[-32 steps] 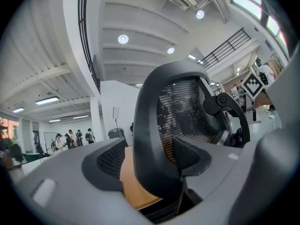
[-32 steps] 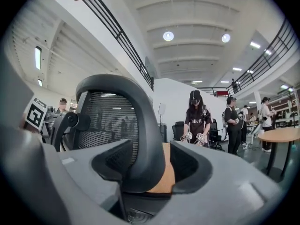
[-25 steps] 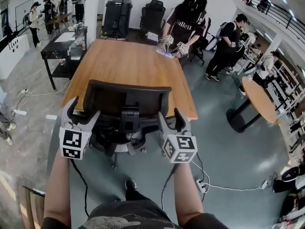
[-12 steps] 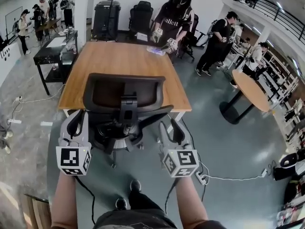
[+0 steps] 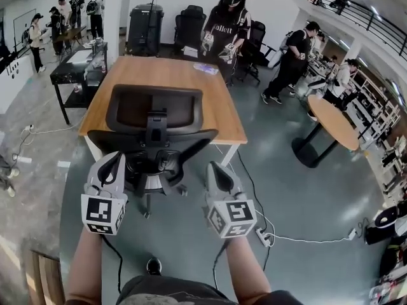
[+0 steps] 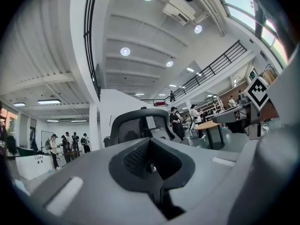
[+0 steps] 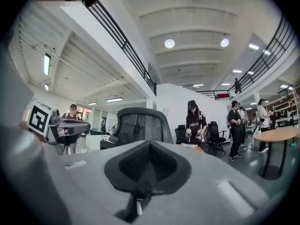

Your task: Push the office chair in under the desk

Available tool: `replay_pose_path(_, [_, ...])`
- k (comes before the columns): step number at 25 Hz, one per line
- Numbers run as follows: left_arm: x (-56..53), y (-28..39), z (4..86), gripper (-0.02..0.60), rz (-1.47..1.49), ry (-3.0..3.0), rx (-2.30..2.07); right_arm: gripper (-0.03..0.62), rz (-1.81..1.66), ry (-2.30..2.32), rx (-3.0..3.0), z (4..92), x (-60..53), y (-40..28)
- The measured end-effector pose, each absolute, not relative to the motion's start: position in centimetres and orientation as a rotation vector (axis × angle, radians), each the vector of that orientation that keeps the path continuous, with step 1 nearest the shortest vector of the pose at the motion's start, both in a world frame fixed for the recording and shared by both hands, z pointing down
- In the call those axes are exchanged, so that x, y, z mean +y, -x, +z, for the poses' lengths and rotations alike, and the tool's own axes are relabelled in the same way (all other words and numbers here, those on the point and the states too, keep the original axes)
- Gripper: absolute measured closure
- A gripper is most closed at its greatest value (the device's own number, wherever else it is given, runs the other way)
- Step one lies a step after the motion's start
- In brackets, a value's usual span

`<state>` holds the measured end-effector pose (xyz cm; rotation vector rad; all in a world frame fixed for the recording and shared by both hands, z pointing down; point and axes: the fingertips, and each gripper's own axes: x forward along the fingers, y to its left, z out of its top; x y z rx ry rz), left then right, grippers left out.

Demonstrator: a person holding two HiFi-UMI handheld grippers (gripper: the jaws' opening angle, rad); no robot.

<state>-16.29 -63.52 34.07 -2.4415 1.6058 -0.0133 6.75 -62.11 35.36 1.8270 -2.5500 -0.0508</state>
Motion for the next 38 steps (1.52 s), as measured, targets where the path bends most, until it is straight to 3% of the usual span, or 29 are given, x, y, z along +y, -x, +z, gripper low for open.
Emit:
replay_pose_path(12, [-49.9, 7.1, 34.7, 0.565, -0.061, 2.457, 1.651, 0.603, -0.002, -1.628, -2.611, 37.7, -49.1, -11.6])
replay_pose_path(27, [-38.3, 1.4, 37.3, 0.565, -0.047, 2.571, 1.709, 0.603, 0.085, -1.577, -2.634, 40.4, -38.4, -15.7])
replay_pose_path(38, [-33.1, 3.1, 38.8, 0.565, -0.028, 2.683, 1.667, 0.603, 0.129, -1.53, -2.629, 42.1, -33.2, -10.7])
